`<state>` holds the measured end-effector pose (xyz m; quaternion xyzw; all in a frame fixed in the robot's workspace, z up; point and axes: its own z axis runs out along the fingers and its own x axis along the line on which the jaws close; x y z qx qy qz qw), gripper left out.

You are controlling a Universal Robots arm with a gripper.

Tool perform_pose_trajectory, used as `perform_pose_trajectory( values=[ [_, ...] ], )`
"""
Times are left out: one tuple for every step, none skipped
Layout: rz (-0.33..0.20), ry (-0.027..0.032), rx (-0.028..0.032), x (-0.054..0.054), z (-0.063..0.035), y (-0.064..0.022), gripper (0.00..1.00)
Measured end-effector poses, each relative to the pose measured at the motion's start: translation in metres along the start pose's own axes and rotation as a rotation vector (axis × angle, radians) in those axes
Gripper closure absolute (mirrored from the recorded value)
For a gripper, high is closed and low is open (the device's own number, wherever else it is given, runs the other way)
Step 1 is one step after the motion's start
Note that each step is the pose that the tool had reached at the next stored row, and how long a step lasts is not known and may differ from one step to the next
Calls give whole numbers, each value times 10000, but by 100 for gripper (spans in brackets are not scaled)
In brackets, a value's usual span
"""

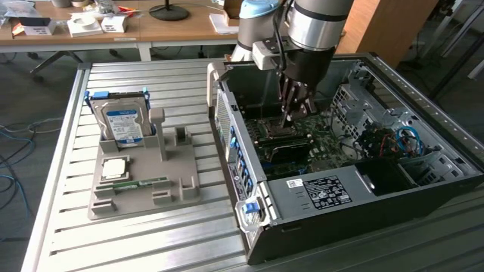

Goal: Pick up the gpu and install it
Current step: 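Press down on the gpu until it lock into place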

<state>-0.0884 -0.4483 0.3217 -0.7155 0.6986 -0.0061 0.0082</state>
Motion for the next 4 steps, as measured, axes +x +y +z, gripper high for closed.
perform_pose_trajectory(
  values=[
    [0, 0, 0, 0, 0, 0, 89],
    [0, 0, 0, 0, 0, 0, 89],
    [0, 0, 0, 0, 0, 0, 89],
    [0, 0, 0, 0, 0, 0, 89]
  ],
)
